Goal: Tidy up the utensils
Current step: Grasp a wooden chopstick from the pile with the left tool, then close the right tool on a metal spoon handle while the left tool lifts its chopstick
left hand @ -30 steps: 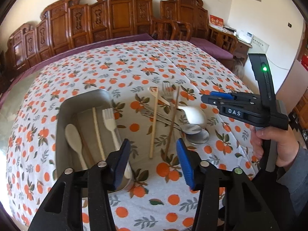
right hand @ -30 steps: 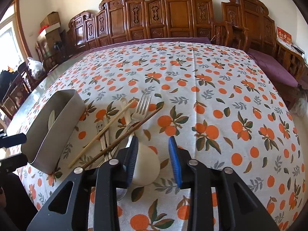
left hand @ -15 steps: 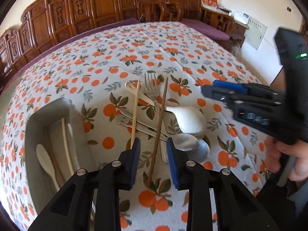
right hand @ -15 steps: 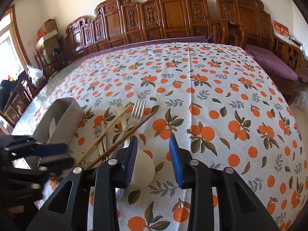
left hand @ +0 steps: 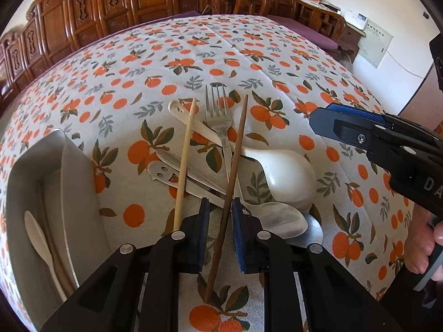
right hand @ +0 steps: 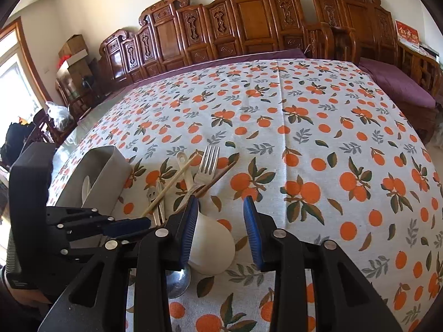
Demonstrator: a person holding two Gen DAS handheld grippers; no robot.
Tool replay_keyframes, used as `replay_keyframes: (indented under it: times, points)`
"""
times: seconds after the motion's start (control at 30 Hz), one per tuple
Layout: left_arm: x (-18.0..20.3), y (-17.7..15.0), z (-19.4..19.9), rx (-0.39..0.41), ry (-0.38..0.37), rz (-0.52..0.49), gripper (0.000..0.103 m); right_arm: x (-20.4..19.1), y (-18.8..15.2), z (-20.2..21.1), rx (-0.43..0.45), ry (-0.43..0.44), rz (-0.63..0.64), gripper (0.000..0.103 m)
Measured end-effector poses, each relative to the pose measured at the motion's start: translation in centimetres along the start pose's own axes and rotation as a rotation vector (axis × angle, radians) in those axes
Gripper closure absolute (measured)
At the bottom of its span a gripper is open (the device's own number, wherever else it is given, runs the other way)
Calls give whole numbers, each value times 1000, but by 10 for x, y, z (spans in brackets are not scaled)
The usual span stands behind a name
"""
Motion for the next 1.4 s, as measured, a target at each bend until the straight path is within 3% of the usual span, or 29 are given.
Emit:
replay_keyframes:
  times: [0.2, 0.87, 1.07, 1.4]
  points:
    - [-3, -2, 1, 9, -27, 12, 99, 0, -2, -1, -9, -15, 3, 66]
    - [-19, -23, 91, 167, -67, 40, 99, -46, -26, 2, -40, 44, 149, 66]
    - [-23, -33, 100, 177, -66, 55, 99, -67, -36, -7, -83, 60, 230, 66]
    - [-27, -36, 99, 171, -61, 63, 99, -77, -46, -26, -150, 9, 313, 65]
Point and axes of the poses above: each gripper's, at about its wrist camera, not at the fingertips, and z roughly against the way its jaws point, x to its right, y to its top, the point moved 1 cm from there along -z, roughly the way its jaws point, and after that the axes turned 3 degrees about z, right-handed, at the moved point
